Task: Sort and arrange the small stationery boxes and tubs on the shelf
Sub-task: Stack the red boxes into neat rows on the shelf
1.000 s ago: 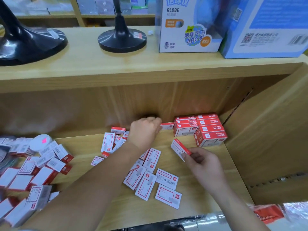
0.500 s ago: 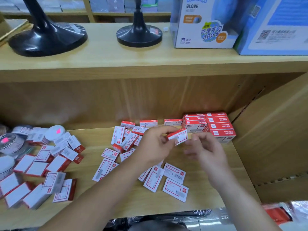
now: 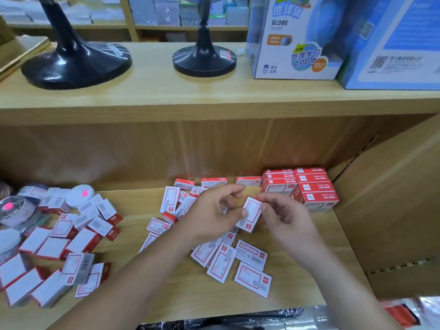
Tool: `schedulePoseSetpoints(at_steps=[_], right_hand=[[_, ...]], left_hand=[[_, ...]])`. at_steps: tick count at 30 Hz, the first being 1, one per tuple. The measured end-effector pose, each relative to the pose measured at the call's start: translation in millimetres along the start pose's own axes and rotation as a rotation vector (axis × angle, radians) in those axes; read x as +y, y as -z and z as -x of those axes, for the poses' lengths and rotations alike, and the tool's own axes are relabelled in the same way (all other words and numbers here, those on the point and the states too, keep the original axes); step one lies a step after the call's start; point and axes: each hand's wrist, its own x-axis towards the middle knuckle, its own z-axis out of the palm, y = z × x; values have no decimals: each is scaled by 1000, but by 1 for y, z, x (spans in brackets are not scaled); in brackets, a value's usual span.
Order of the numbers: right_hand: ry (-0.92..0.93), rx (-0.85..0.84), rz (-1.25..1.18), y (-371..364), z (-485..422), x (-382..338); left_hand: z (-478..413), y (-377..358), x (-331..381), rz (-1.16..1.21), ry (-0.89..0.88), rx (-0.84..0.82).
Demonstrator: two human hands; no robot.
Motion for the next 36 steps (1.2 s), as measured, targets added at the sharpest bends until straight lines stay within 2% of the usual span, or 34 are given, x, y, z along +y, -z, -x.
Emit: schedulePoseSetpoints(at_steps=[2, 5, 8, 10, 12, 14, 17, 19, 23, 27, 36], right_hand=[[86, -39, 112, -1, -4, -2], [59, 25, 25, -1, -10, 1], [-12, -8, 81, 2, -11, 8], [-54, -77, 85, 3, -11, 14], [-73, -84, 74, 4, -13, 19], [-65, -67, 120, 5, -19, 23], [-57, 60, 91, 6, -29, 27], [-68, 155, 109, 8, -32, 33], [-131, 119, 245, 15, -27, 57], [-143, 74, 208, 21, -23, 64], [-144, -15, 183, 27, -9, 70]], left_hand=[[0, -3, 2, -37, -81, -1], [-2, -4, 4, -35, -122, 35], [-3, 2, 6, 218, 19, -16], [-3, 5, 5, 272, 82, -62], [-7, 6, 0, 145, 59, -42], [-14, 6, -7, -87, -11, -26], [-30, 7, -15, -512, -207, 26], [-43, 6, -20, -650, -261, 115], [-62, -9, -28, -748, -205, 167], [-69, -21, -36, -787, -151, 233], [-74, -28, -35, -868, -247, 279]])
